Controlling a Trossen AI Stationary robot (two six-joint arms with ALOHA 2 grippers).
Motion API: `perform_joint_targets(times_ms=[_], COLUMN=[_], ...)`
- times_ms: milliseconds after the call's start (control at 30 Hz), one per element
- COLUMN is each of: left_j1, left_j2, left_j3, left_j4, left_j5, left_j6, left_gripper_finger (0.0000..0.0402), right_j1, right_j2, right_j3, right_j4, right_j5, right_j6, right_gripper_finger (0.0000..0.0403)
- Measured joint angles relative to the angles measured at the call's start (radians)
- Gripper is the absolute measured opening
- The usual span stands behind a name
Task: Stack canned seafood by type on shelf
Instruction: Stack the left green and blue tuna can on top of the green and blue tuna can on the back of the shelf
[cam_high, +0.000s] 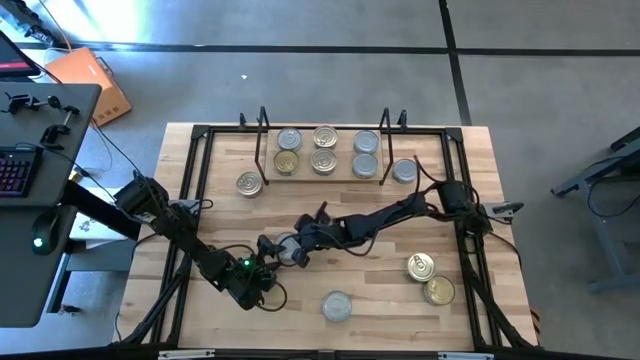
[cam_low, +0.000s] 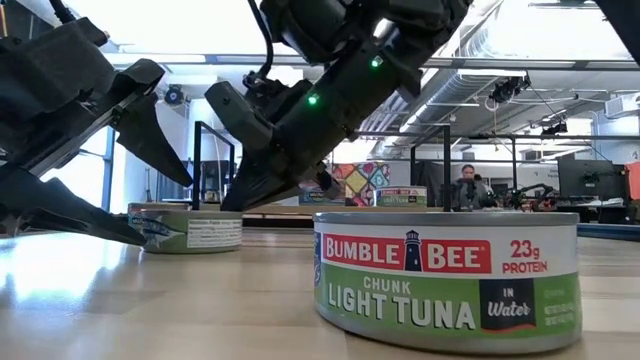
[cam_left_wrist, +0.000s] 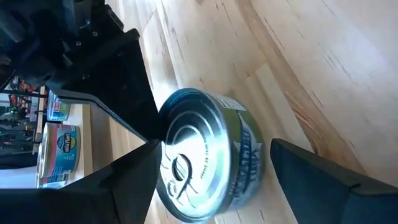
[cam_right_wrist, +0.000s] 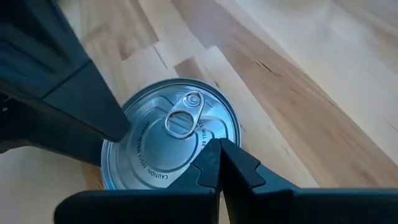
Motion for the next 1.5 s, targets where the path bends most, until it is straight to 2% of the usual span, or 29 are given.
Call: perform_joint_targets(times_ms=[167,533,967,1133,1367,1500], left_j1=[-0.005,-0.005,-0.005,-0.005,-0.004,-0.009], left_j2=[0.000,0.000,0.000,0.000,0.000,0.000], left_j3=[0.000,0.000,0.000,0.000,0.000,0.000], left_j4=[0.000,0.000,0.000,-0.004,-0.068,-0.072], left_j5=[0.000,-0.010,-0.011,-0.012,-0.029,-0.028], left_j6=[-0.001,-0.009,-0.015,-0.026,-0.046,-0.076], left_gripper_finger=[0.0296,0.0296,0.0296,0.0296,0.0296,0.0296], right_j1=[0.007,0.027,0.027,0.029,0.030,0.031], right_j2=[0.002,0.003,0.012,0.054,0.057,0.051], right_j3=[-0.001,-0.001,0.009,0.010,0.009,0.002], right_j4=[0.047,0.072,-0.086,-0.049,-0.036,0.031], right_j5=[-0.006,0.050,0.095,0.076,0.065,0.053], right_j6=[-0.093,-0.312,-0.179,-0.151,-0.127,-0.155], right_gripper_finger=[0.0000,0.0000,0.0000,0.0000,0.0000,0.0000])
